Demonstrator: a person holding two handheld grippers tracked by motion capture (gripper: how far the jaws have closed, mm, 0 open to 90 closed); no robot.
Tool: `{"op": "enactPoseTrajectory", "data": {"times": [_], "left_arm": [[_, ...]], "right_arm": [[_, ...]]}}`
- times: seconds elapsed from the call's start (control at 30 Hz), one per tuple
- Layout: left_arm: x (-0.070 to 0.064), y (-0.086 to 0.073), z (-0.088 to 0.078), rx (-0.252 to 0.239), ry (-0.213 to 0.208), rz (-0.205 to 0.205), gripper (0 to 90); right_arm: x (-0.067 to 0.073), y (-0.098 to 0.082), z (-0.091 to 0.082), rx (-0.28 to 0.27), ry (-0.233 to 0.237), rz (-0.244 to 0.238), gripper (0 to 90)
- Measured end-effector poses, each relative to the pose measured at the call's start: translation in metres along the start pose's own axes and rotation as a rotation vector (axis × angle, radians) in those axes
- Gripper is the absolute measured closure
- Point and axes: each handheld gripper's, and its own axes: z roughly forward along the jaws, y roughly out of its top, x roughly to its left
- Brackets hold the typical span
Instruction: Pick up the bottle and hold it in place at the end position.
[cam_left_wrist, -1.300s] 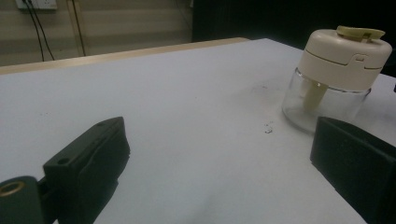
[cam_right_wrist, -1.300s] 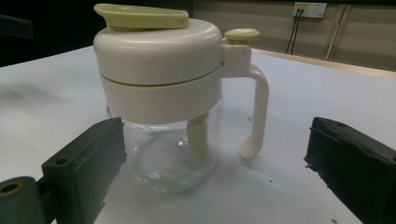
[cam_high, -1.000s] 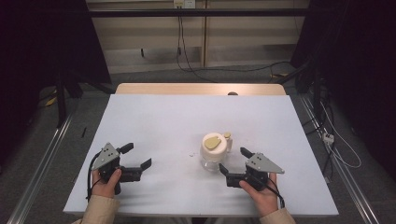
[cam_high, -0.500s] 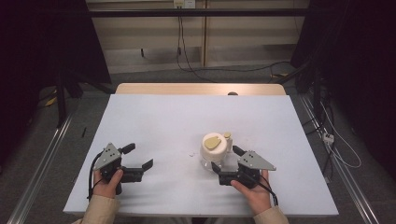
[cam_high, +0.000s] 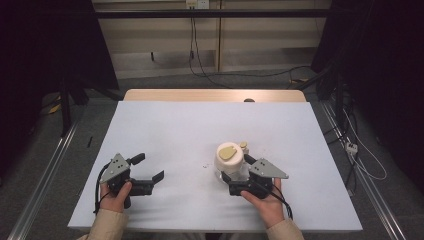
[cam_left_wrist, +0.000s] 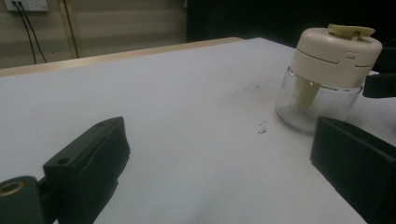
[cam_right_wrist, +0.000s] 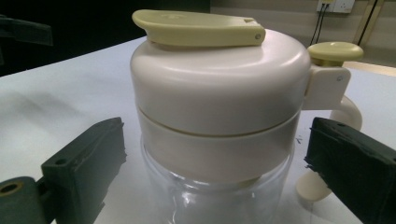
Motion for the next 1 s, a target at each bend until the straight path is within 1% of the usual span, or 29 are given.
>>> {"op": "enactPoseTrajectory", "data": {"times": [0.07,0.2,0.3,0.43,0.53,0.6,0.7,0.9,1.0], "left_arm": [[0.000,0.000,0.000,-0.001,0.001,0.001,4.0],[0.002,-0.001,0.000,0.005,-0.002,-0.004,4.0],[0.002,-0.001,0.000,0.010,-0.003,-0.006,4.0],[0.000,-0.001,0.002,0.012,-0.007,-0.005,4.0],[0.000,-0.001,0.002,0.013,-0.012,0.001,4.0],[0.000,-0.001,0.002,0.015,-0.012,0.005,4.0],[0.000,-0.001,0.002,0.013,-0.008,-0.005,4.0],[0.000,-0.001,0.002,0.016,-0.012,-0.001,4.0],[0.000,-0.001,0.002,0.017,-0.013,0.001,4.0]], "right_arm": [[0.000,0.000,0.004,0.011,0.000,0.012,3.9],[0.001,0.000,0.007,0.017,0.002,0.005,3.9],[0.003,0.001,0.009,0.018,-0.004,-0.001,3.3],[0.002,0.001,0.013,0.014,-0.019,0.017,4.8],[0.003,0.001,0.015,0.012,-0.021,0.026,4.8],[0.003,0.001,0.017,0.012,-0.028,0.019,4.9],[0.003,0.002,0.019,0.012,-0.032,0.024,4.7],[0.005,0.003,0.024,0.015,-0.044,0.020,4.2],[0.005,0.003,0.025,0.013,-0.050,0.029,4.2]]}}
